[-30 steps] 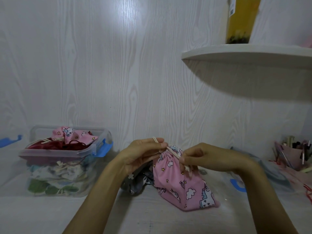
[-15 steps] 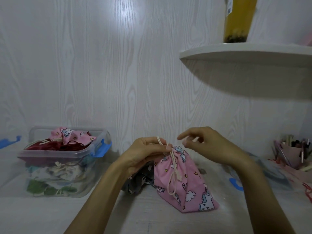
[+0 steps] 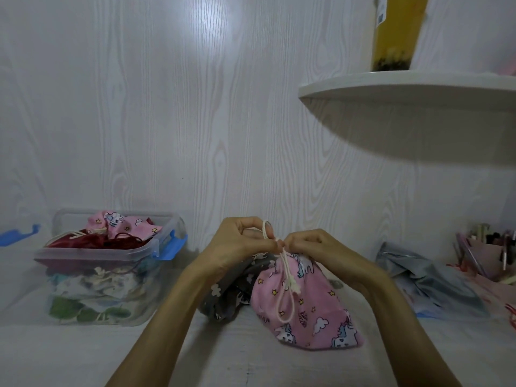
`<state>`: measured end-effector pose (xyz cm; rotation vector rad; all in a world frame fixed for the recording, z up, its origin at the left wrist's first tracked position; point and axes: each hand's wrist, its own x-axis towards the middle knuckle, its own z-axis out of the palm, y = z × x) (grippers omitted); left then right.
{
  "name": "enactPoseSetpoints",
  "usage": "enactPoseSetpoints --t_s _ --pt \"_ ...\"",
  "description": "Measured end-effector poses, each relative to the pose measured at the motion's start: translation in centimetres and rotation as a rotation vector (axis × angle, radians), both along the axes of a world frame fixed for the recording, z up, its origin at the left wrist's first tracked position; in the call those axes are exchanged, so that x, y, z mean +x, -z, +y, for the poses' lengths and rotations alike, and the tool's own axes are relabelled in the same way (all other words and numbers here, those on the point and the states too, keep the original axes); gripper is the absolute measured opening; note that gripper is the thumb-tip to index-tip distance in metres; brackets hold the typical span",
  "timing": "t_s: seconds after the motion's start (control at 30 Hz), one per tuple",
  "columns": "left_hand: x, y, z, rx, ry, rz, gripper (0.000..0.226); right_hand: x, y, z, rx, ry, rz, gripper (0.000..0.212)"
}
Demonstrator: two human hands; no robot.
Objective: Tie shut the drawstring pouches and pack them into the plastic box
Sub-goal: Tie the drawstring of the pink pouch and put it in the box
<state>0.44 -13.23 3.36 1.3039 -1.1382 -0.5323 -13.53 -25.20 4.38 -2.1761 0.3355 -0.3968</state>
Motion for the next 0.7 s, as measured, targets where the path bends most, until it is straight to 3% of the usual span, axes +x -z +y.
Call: enactPoseSetpoints --t_s 0.07,0.37,0.5,0.7 --pt "0.4 0.0 0.1 -0.009 -0.089 -0.048 0.019 0.0 0.0 0.1 -0.021 -0.001 0.009 0.026" --pt "0.2 1.2 -0.8 -0.102 -0.344 -0.198 0.01 0.0 -0.3 0.2 -0.215 0.128 -0.059 0.013" --pt "0.2 1.5 -0.7 -0.122 -0.4 -0.277 0.014 -0.2 -0.4 -0.2 -0.185 0.155 -0.012 0.021" --pt "0.0 1.5 -0.8 -0.232 -0.352 -0.281 0.014 -0.1 -0.2 -0.4 -0.054 0.105 -0.101 0.017"
